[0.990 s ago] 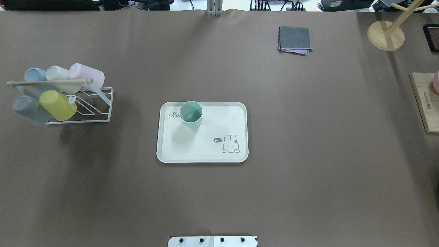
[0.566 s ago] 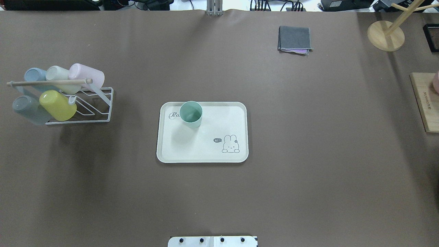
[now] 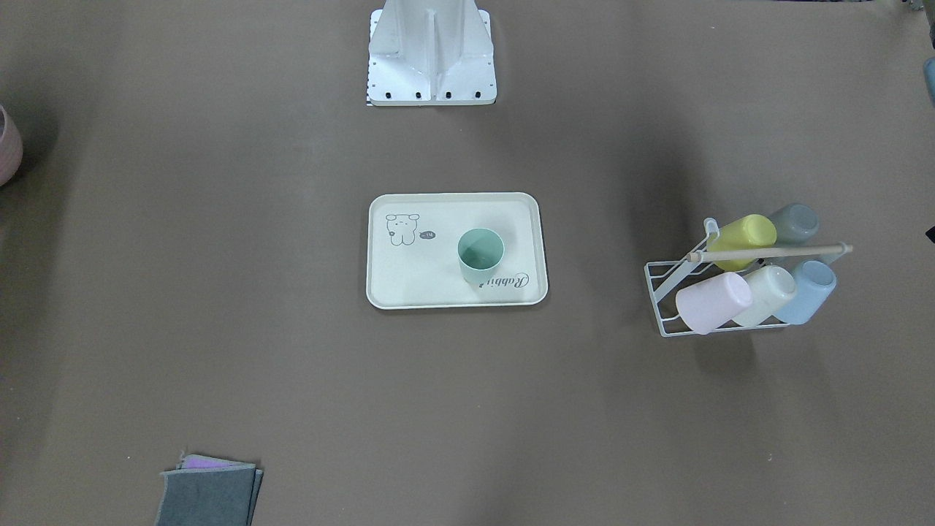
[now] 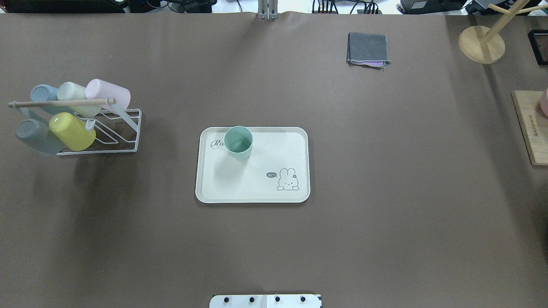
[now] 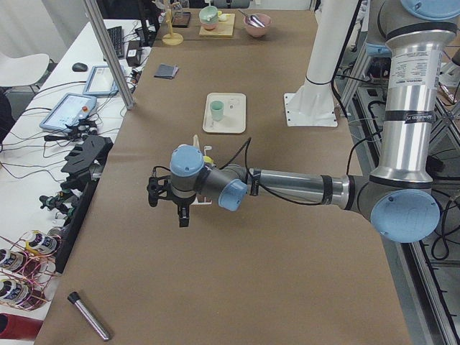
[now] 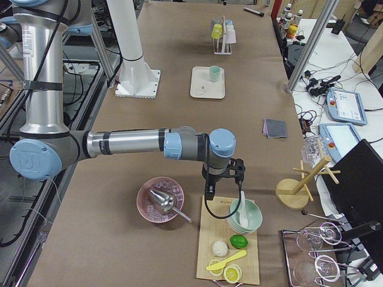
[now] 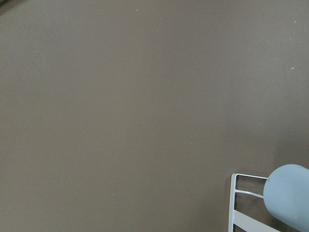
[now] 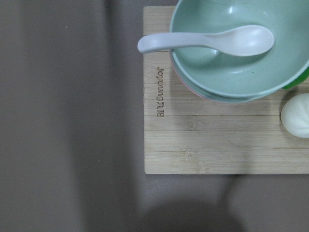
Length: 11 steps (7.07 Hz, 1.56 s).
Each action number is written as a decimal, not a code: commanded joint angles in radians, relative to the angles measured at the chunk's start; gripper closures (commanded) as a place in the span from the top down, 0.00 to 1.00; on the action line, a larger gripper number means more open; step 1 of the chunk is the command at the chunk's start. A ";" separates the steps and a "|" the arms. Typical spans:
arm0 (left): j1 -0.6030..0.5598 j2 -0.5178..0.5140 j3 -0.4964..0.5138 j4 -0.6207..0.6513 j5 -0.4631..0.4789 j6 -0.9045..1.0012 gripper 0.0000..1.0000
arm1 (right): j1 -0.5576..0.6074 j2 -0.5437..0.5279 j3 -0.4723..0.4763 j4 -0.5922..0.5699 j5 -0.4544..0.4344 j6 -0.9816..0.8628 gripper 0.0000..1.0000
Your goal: Pick up and place green cup on tray
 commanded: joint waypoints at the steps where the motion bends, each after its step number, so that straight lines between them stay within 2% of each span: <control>1: 0.000 0.000 0.067 0.013 -0.054 0.037 0.98 | 0.000 0.001 -0.001 0.001 0.019 0.002 1.00; 3: -0.038 -0.002 0.062 0.046 -0.087 0.084 0.98 | 0.000 -0.001 0.001 0.001 0.018 0.000 1.00; 6: -0.154 0.000 0.025 0.041 -0.005 0.092 0.98 | 0.000 -0.001 0.004 0.001 0.019 -0.001 1.00; 9: -0.170 0.000 0.036 0.052 -0.013 0.135 0.98 | 0.000 -0.002 0.002 0.001 0.019 -0.003 1.00; 11: -0.189 0.000 0.045 0.174 -0.072 0.308 0.98 | 0.000 -0.002 0.002 0.001 0.019 -0.001 1.00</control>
